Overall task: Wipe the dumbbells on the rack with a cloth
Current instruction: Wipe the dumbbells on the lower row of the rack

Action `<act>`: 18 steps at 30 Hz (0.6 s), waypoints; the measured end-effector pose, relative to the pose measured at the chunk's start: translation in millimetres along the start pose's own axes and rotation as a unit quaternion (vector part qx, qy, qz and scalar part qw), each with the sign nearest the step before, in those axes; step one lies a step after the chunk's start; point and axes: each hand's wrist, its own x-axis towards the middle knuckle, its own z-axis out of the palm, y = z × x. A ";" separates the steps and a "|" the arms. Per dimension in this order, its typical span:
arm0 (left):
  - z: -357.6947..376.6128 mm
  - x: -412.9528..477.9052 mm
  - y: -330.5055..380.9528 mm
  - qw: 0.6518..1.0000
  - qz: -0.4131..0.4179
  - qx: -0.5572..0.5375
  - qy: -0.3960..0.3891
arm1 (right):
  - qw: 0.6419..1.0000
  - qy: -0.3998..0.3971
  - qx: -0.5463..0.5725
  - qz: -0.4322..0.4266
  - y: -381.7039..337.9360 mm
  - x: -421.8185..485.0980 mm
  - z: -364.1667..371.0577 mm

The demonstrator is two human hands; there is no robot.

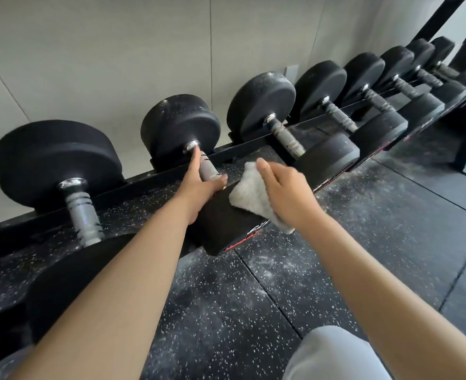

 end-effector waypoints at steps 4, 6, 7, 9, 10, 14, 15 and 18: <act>0.3 -4.8 1.8 1.000 0.019 -0.005 -0.012 | 0.997 -0.045 -0.022 0.056 -21.5 -18.4 0.4; 1.1 -7.3 3.6 1.000 0.023 -0.002 -0.011 | 0.988 -0.060 -0.129 0.052 -28.2 -15.7 3.6; 1.4 -7.9 4.7 1.000 0.023 -0.001 -0.009 | 0.982 -0.061 -0.171 0.053 -30.4 -14.1 7.0; 1.4 -8.5 6.0 1.000 0.022 0.001 -0.009 | 0.980 -0.042 -0.185 0.054 -34.0 -15.9 13.6; 1.6 -9.1 6.3 1.000 0.021 0.003 -0.010 | 0.983 -0.030 -0.174 0.055 -35.1 -19.1 16.0; 3.0 -9.2 6.1 1.000 0.017 0.003 -0.010 | 0.973 -0.009 -0.223 0.059 -39.4 -36.1 27.0; 3.3 -8.7 6.2 1.000 0.014 0.001 -0.010 | 0.972 0.007 -0.232 0.050 -39.4 -38.7 31.8; 2.6 -8.5 6.9 1.000 0.005 0.003 -0.005 | 0.975 0.101 -0.196 0.001 -35.0 -35.4 40.3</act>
